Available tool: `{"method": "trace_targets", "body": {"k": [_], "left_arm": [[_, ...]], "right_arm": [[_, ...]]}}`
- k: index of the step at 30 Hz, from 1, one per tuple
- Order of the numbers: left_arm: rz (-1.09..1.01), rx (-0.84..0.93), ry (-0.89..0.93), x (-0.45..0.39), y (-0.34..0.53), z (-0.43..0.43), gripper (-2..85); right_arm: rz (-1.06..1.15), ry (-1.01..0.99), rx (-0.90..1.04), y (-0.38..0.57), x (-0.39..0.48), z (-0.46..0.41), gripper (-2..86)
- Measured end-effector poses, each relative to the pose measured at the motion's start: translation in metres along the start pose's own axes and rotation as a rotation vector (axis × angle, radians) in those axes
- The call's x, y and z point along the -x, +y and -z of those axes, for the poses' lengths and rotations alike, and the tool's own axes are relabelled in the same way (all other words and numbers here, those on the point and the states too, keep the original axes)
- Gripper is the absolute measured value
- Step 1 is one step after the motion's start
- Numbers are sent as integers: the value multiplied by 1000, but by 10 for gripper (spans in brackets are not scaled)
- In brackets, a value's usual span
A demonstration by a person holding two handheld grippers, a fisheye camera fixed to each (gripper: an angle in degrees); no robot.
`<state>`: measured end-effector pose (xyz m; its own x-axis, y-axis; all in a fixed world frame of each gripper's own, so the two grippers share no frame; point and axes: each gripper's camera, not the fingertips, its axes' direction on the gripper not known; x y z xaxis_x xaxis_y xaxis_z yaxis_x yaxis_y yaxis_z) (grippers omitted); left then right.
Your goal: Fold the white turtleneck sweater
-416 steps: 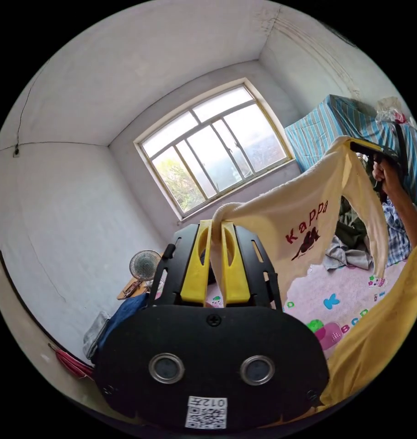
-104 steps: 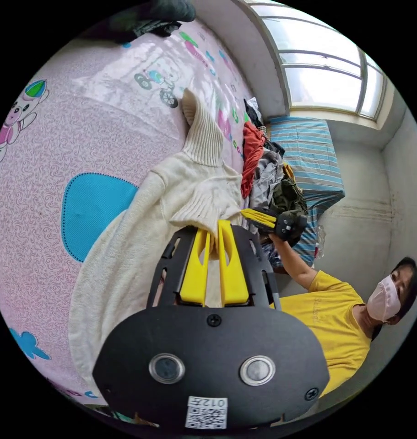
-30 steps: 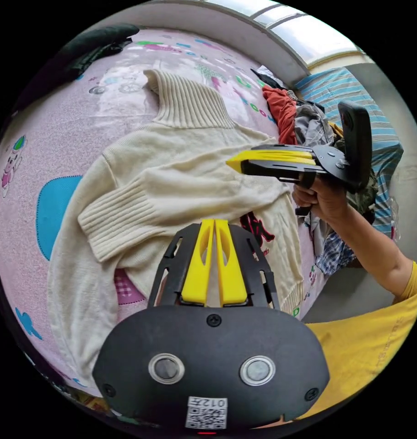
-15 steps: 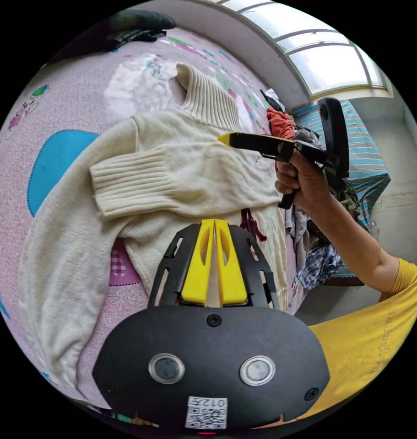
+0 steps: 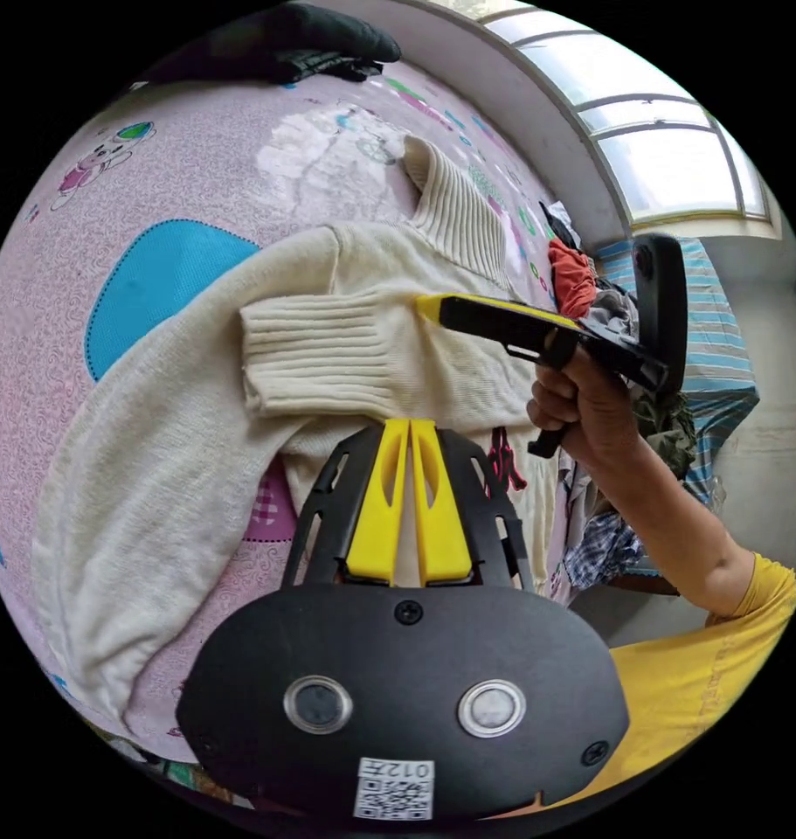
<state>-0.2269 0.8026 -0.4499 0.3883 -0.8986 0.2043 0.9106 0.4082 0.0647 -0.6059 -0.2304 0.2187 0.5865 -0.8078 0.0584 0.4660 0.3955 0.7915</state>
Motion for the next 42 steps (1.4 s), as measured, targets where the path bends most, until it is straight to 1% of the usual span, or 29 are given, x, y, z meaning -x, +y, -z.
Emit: {"method": "trace_targets", "body": {"k": [2,3,5,6,8,10,12,14,16,19,24,30,34,36,38,39,40,42], "left_arm": [[-40,-73,-95,-27,-1,12,4],[-60,-91,-99,-36,-4,14,4],[-179,-110,-62,-81,-27,8,4],[-212,-96,-43,-94,-35,2,4],[-348,-4,34,-147,-76,-36,5],[-451,83,58,-189,-105,-76,5],[-525,154,30,-226,-129,-117,5],[-586,193,3,-267,-153,-161,5],[-622,202,-1,-291,-167,-186,5],[-655,227,-51,-319,-187,-221,4],[-647,250,-117,-339,-214,-265,4],[-649,249,-103,-356,-236,-297,0],[-641,317,-74,-356,-256,-303,0],[-614,317,-43,-352,-265,-290,0],[-603,232,97,-340,-273,-244,0],[-604,213,127,-336,-273,-229,1],[-606,179,152,-325,-270,-201,1],[-641,157,112,-306,-257,-166,2]], "right_arm": [[-11,-2,-80,24,-8,28,-1],[-36,5,-137,47,-17,49,-1],[-102,69,-194,88,-35,75,0],[-160,130,-217,118,-48,88,0],[-253,196,-230,159,-66,100,1],[-331,200,-222,188,-80,105,1],[-382,219,-229,209,-88,106,0],[-360,231,-241,214,-86,104,0],[-332,244,-231,214,-84,99,0],[-309,277,-172,217,-82,84,0],[-273,307,-225,237,-68,82,-1],[-331,272,-255,248,-69,82,-1],[-336,261,-277,253,-68,79,-1],[-343,226,-255,253,-71,81,0],[-349,207,-219,253,-71,87,0],[-350,218,-227,256,-68,95,0],[-342,224,-249,258,-65,101,0],[-307,220,-348,267,-48,119,0]]}}
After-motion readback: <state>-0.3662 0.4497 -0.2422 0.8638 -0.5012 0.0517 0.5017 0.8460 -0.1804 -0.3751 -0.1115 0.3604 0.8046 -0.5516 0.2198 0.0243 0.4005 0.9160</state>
